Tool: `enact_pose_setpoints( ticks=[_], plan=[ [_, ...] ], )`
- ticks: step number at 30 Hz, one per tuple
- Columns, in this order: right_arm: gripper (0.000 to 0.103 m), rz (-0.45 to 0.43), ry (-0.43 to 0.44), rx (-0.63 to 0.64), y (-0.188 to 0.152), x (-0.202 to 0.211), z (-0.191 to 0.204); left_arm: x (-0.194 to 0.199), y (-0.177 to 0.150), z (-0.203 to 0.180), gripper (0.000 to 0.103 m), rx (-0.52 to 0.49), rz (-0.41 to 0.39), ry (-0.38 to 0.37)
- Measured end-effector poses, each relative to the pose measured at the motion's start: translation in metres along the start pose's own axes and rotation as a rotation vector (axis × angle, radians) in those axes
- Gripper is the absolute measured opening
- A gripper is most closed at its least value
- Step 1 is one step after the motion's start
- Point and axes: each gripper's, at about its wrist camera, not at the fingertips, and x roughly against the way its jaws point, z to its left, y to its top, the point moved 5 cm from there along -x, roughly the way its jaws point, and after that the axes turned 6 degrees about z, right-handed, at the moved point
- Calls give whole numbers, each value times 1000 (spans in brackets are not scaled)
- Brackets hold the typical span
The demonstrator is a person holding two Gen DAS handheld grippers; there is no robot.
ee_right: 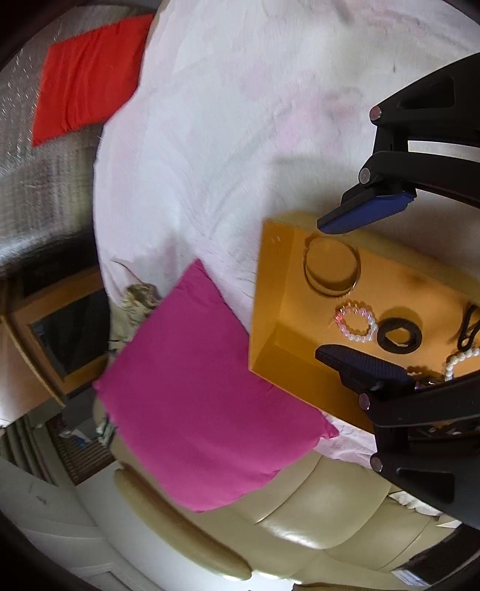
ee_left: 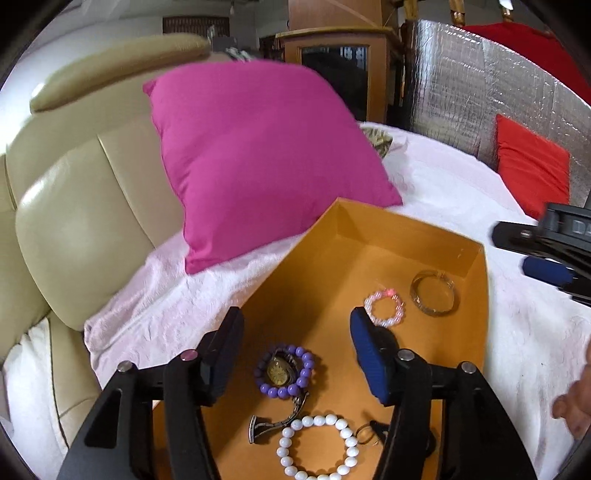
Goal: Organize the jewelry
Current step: 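Move the right tool to the red bead bracelet and grasp it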
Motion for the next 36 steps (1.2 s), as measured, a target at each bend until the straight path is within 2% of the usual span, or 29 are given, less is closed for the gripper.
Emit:
enact_pose_setpoints(
  ticks=[4,9,16,23,29,34,36],
  plan=[
    [66,-63,-34,-30,-2,45,-36,18,4,-20,74,-23,-67,-1],
    [66,-115,-83,-110,-16,100,-99,40,3,-65,77,-82,-121,-58],
    [66,-172,-152,-246,-53,168,-194,65,-10,-135,81,-210,-186,-127],
    [66,-220,-218,-404,-87,211,-288,69,-26,-186,81,-299,-165,-165],
    [66,-304,-255,-570,-112,252,-367,63,-44,-224,82,-364,-88,-212],
    [64,-239,-306,-630,-123,244,-410,58,-37,-220,82,-337,-94,-186],
    [58,-200,-343,-635,-121,231,-426,56,-30,-209,82,-296,-107,-149]
  ],
)
